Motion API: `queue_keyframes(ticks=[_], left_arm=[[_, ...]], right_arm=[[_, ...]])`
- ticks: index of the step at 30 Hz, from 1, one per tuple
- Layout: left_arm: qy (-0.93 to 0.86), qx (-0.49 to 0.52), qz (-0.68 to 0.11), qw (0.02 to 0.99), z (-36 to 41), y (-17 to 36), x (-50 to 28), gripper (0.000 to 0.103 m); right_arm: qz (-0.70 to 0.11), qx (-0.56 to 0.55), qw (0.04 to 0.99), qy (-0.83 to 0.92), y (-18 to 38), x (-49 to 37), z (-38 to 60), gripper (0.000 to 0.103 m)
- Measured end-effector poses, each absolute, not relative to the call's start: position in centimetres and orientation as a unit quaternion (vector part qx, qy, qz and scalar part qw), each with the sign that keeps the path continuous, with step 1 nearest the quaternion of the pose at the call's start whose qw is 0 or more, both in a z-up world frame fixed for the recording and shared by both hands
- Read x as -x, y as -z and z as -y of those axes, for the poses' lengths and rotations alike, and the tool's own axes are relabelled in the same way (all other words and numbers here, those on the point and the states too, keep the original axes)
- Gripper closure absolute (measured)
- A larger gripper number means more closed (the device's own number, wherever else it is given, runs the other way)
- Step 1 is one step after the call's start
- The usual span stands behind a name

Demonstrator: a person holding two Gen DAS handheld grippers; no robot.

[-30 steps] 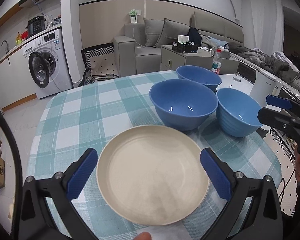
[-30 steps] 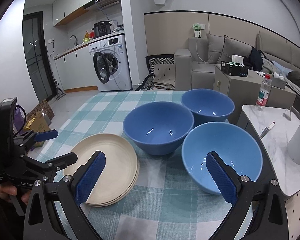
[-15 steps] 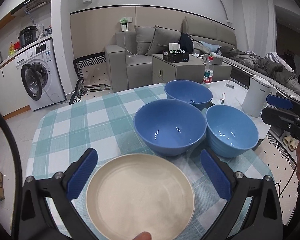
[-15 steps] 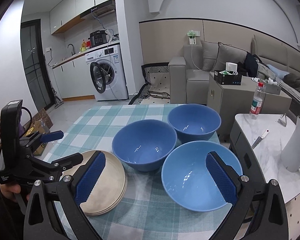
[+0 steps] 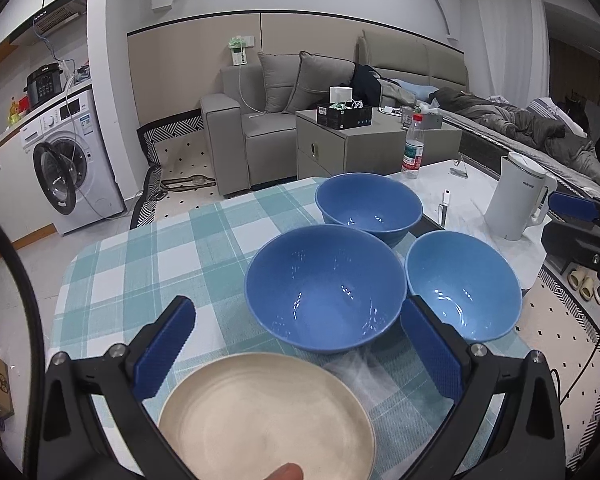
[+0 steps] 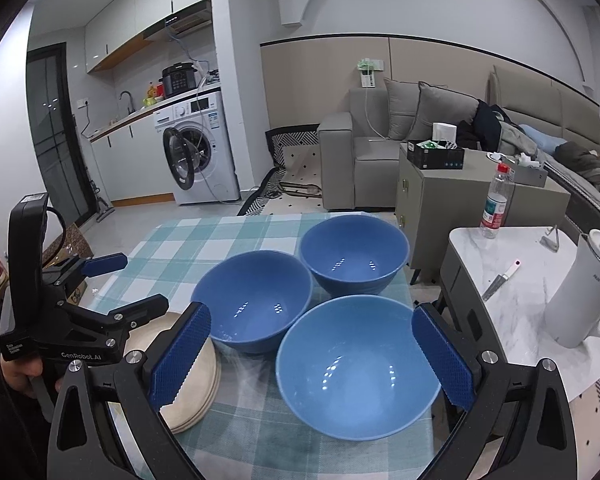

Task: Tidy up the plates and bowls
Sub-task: 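Lower both tools onto the rim of a dark blue bowl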

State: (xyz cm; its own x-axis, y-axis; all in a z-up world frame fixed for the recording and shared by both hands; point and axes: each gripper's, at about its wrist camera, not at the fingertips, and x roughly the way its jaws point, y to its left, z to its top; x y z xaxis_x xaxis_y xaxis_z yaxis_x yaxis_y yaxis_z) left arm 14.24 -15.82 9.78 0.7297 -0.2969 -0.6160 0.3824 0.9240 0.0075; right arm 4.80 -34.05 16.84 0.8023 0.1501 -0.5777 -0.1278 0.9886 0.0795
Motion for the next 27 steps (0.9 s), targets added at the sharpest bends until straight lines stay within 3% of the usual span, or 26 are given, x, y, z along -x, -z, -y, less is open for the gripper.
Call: queue_keyframes(ticks=[27], left_arm=[[0.189, -0.048, -0.356, 0.914, 18.7, -8.9, -23.4, 0.0]], right_arm=[[-0.361, -0.045, 0.93, -0.046, -14.4, -14.2, 38.1, 0.001]])
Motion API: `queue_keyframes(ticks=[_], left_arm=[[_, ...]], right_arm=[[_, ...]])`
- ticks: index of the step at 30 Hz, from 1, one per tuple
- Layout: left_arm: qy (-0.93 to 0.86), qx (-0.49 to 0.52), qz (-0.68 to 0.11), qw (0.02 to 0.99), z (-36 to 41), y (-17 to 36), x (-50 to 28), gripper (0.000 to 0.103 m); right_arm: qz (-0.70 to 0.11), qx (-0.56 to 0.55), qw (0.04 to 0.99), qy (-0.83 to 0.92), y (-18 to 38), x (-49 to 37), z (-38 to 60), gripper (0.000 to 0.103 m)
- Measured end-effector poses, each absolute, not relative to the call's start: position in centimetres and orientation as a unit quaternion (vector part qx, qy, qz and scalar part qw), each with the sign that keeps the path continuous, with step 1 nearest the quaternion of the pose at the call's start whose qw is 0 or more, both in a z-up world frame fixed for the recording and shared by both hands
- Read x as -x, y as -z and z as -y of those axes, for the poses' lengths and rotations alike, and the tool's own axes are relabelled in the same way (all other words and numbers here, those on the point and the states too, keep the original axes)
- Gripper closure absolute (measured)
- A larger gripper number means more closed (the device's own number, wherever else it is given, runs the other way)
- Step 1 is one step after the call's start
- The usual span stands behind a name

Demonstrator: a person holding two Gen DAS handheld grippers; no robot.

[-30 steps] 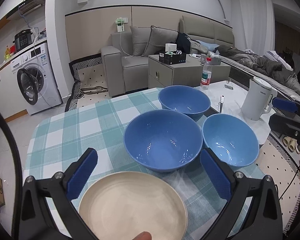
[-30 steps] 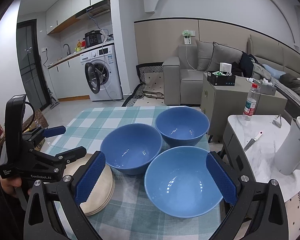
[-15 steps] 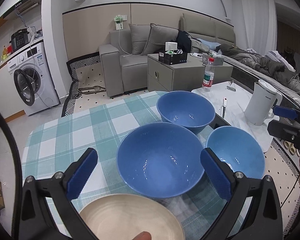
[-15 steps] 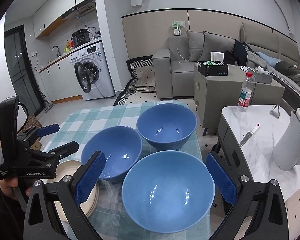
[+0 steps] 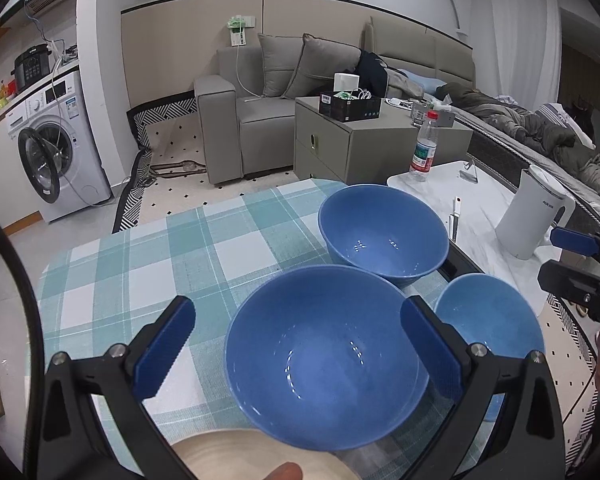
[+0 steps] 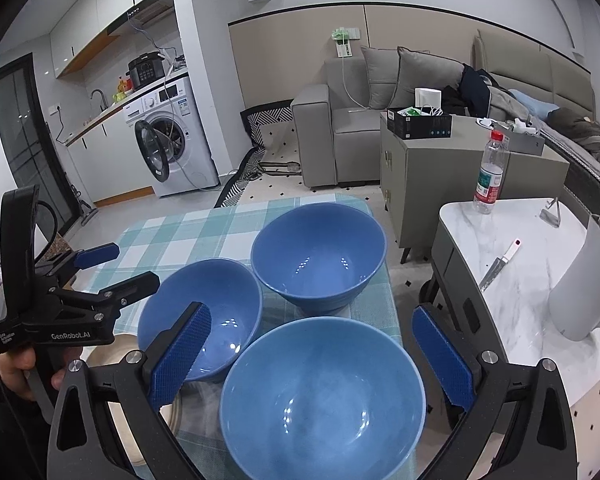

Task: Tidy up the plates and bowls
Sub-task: 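Lower both tools onto the rim of a dark blue bowl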

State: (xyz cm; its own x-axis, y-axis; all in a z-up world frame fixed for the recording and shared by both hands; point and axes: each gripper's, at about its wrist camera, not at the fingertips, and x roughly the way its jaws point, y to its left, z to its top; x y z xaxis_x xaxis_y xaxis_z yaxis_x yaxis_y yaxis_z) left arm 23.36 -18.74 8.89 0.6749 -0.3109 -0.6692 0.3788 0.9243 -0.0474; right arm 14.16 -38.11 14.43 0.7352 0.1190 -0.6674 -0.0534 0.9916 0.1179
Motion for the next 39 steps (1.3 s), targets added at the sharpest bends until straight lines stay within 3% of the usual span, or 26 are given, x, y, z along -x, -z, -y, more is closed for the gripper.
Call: queue_keyframes(ticks=[32, 39], left_arm=[[0.223, -0.039, -0.405, 0.886, 21.5, -6.2, -31.7, 0.002], [0.24, -0.056, -0.414, 0.876, 22.9, -5.4, -32.6, 0.01]], right_arm=[[-0.412, -0.053, 0.909, -0.027, -10.6, -23.0, 39.7, 0.001], [-0.427, -0.05, 0.903, -0.023, -9.3, -24.4, 40.1, 0.013]])
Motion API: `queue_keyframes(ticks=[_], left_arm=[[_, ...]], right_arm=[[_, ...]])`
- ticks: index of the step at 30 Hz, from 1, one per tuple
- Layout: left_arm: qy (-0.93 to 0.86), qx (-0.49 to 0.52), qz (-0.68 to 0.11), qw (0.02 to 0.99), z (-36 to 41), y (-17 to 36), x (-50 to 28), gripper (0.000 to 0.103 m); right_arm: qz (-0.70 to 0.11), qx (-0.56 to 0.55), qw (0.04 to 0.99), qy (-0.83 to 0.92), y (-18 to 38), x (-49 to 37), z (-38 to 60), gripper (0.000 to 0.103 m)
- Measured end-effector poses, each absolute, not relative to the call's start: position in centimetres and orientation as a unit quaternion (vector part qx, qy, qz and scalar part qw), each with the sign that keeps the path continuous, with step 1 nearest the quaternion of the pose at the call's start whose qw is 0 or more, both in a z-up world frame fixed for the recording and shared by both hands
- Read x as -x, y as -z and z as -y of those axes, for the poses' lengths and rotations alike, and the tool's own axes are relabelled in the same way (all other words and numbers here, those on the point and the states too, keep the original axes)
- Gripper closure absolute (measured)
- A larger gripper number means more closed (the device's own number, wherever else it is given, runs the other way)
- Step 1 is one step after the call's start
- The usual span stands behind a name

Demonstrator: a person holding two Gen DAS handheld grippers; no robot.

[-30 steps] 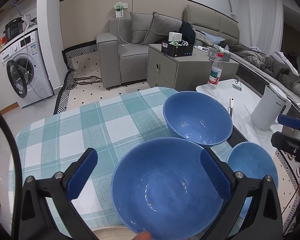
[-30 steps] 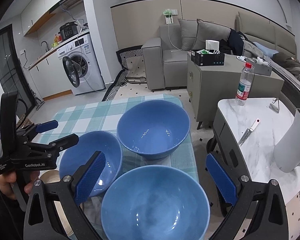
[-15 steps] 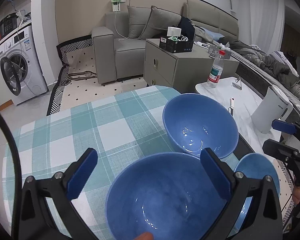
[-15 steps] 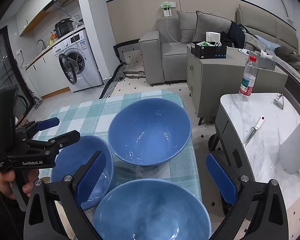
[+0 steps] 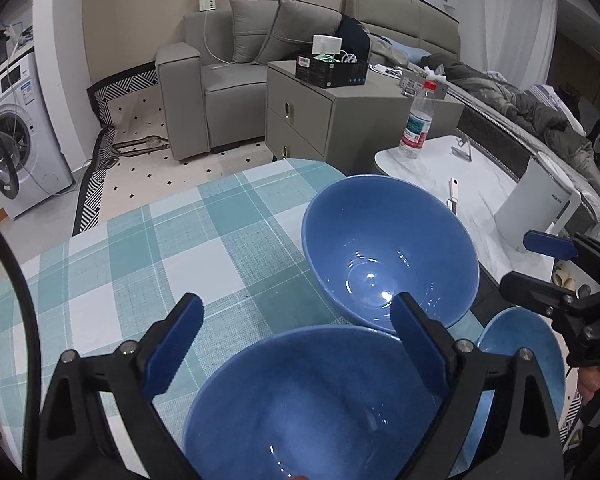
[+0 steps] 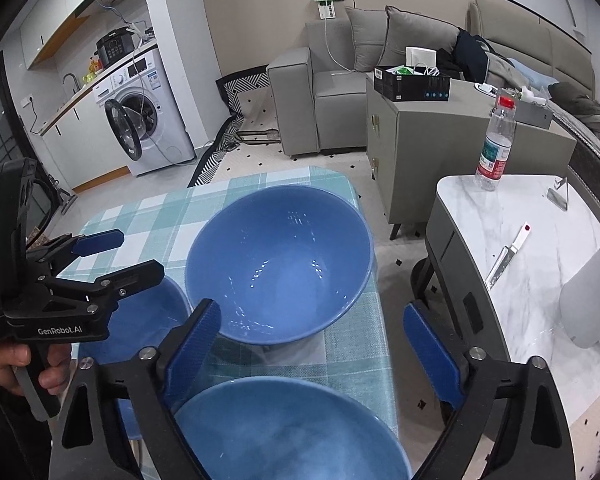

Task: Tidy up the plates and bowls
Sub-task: 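Lower both tools onto the rim of a dark blue bowl, then close the left gripper on the bowl rim while the right gripper closes beside it, then lift the dark blue bowl off the table with both grippers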

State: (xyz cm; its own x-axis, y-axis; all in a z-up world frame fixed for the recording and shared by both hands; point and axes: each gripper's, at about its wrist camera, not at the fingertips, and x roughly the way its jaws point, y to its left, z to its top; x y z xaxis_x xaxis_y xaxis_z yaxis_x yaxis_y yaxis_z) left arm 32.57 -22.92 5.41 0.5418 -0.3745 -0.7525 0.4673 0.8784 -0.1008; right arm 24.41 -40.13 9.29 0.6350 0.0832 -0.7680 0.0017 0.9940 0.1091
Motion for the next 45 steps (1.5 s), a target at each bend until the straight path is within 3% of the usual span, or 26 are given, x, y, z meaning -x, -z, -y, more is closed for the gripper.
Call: queue_keyframes(ticks=[2, 18, 21, 33, 45], left_arm=[[0.248, -0.06, -0.418, 0.872, 23.3, -5.2, -32.8, 0.019], [0.257, -0.073, -0.436, 0.859, 24.9, -4.1, -34.3, 0.031], [0.258, -0.078, -0.442, 0.856, 25.2, -3.7, -34.4, 0.043], [0.268, -0.096, -0.45, 0.847, 26.3, -3.2, -34.5, 0.072], [0.27, -0.108, -0.441, 0.849, 27.0, -3.3, -33.8, 0.076]], right_arm=[[-0.432, -0.051, 0.9, -0.023, -8.9, -24.8, 40.3, 0.016], [-0.464, -0.059, 0.884, -0.014, -6.4, -27.2, 41.3, 0.033], [-0.472, -0.063, 0.879, -0.013, -5.8, -27.6, 41.3, 0.036], [-0.476, -0.05, 0.878, -0.013, -5.1, -28.2, 40.8, 0.058], [-0.464, -0.038, 0.885, 0.004, -5.4, -27.6, 40.9, 0.068]])
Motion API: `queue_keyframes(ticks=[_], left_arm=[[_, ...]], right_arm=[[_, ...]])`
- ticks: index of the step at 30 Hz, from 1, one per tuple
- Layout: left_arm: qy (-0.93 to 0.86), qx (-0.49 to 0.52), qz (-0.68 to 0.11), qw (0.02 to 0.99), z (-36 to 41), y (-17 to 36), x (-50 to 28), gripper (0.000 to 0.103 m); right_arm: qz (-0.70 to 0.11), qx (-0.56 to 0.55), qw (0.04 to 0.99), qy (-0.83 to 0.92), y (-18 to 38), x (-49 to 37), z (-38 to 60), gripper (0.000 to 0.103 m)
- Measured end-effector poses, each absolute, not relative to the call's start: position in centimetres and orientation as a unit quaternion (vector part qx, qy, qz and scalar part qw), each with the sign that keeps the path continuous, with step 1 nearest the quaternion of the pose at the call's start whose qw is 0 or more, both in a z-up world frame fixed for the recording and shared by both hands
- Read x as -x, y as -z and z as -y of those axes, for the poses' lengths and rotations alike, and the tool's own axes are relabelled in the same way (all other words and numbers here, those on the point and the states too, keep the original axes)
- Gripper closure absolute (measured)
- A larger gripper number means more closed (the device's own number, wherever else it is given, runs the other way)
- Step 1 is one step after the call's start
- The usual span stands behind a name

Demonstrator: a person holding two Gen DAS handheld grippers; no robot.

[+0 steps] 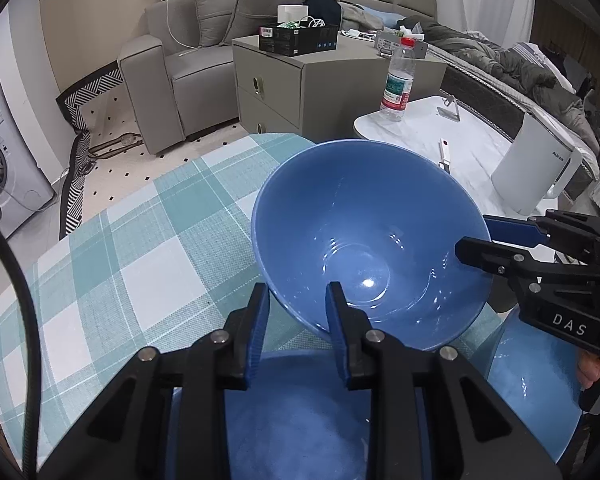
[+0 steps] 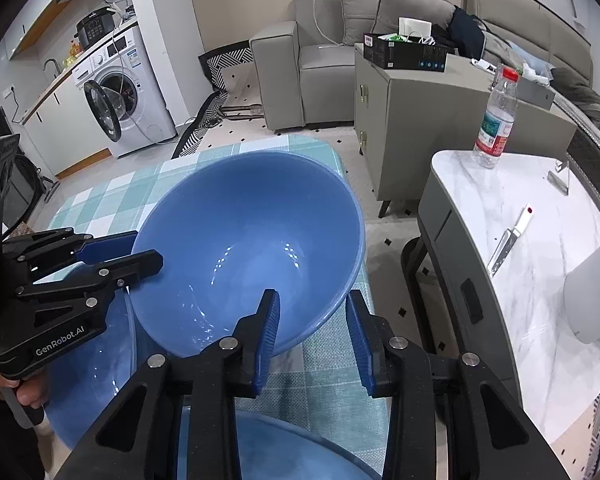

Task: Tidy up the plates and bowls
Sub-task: 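Lift the dark blue bowl off the table with both grippers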

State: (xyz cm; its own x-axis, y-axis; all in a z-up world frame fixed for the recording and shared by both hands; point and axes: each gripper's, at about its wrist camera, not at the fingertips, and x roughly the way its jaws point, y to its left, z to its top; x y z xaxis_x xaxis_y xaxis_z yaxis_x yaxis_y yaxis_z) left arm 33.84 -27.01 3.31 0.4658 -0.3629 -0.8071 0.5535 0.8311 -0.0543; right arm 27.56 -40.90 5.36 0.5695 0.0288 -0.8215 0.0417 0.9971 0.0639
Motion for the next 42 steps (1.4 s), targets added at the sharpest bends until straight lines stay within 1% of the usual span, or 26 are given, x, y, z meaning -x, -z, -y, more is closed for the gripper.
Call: queue_keyframes(ticks=[20, 42], left_arm=[[0.272, -0.097, -0.41, 0.865, 26.6, -5.6, -32.4, 0.076], [0.271, -0.081, -0.364, 0.887, 25.1, -9.5, -27.9, 0.076]], right_arm=[[-0.434, -0.026, 0.9, 0.014, -7.8, -25.7, 40.4, 0.068], [-0.38, -0.019, 0.925, 0.011, -12.7, -20.2, 38.7, 0.068]])
